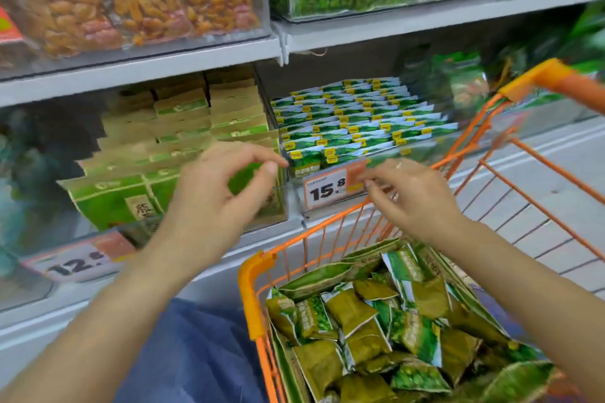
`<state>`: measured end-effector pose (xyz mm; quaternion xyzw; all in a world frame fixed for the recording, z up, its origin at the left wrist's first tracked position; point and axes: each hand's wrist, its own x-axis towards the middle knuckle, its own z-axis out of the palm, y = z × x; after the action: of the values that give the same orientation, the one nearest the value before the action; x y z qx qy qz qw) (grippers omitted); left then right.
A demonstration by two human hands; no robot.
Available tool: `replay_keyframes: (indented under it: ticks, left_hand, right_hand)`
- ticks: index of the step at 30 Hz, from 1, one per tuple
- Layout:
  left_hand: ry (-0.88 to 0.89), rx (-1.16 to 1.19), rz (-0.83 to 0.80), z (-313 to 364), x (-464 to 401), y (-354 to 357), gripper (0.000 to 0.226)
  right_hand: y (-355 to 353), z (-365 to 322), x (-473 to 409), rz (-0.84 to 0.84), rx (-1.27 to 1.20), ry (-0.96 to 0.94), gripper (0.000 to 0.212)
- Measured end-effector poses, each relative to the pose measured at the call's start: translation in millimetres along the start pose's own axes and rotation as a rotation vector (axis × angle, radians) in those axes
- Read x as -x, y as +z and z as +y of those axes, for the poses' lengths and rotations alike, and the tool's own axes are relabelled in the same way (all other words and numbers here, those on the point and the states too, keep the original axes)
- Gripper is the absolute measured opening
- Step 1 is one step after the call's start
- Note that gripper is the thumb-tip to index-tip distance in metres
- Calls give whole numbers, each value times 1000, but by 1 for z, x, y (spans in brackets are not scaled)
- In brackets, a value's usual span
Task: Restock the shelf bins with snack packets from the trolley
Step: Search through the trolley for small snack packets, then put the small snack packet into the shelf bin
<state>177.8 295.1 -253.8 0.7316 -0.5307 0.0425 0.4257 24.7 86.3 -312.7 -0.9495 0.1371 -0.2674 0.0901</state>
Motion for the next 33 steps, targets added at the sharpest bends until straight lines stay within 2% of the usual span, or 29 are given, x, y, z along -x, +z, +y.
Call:
replay_keyframes:
  ticks: [2, 4, 6, 8, 10, 11, 13, 15, 18, 22, 24, 26, 28, 30, 32, 33]
  left_hand:
    - [66, -110, -183, 4, -21, 36, 24]
    - [51, -202, -260, 10, -45, 61, 24]
    - [18, -231, -290, 23, -62, 77, 22]
    - [-68, -18, -407, 37, -65, 88, 15]
    - [-135, 161, -692, 52, -49, 99, 13]
    - [-110, 83, -864, 52, -38, 110, 16]
    - [7, -251, -1135, 45, -19, 138, 21]
    - [41, -516, -1245, 34, -5, 167, 25]
    - [120, -700, -1282, 26, 10, 200, 26]
    - [299, -885, -1314, 23, 24, 220, 35]
    - [385, -973, -1321, 31, 26, 222, 26]
    - [367, -950, -1271, 39, 18, 215, 21]
    - [176, -745, -1149, 43, -2, 195, 26]
    - [-138, -289, -1030, 44, -23, 164, 35]
    - [-450, 178, -936, 51, -32, 134, 38]
    - [-514, 289, -902, 55, -34, 122, 37]
  right_hand:
    - [-2, 17, 2, 29, 2, 116, 31]
    - [0, 33, 2, -44, 30, 187, 36]
    - [-5, 41, 2, -123, 26, 177, 41]
    - [-12, 43, 2, -159, -3, 165, 38]
    - [-16, 48, 2, -128, 23, 135, 33]
    - [-19, 49, 2, -102, 51, 127, 31]
    - [-26, 52, 2, -40, 91, 153, 27]
    - [-33, 53, 1, 3, 107, 217, 26]
    - [-42, 52, 2, 15, 46, 288, 26]
    - [-44, 51, 4, -50, -14, 269, 23]
    - [-44, 50, 4, -67, -29, 266, 22]
    - [-45, 50, 4, -67, -81, 278, 22]
    - [-48, 53, 3, -56, -238, 334, 23]
    - [-52, 56, 2, -60, -445, 422, 29]
    - [-58, 54, 0, -135, -683, 516, 40]
    - [-62, 51, -1, -198, -789, 560, 45]
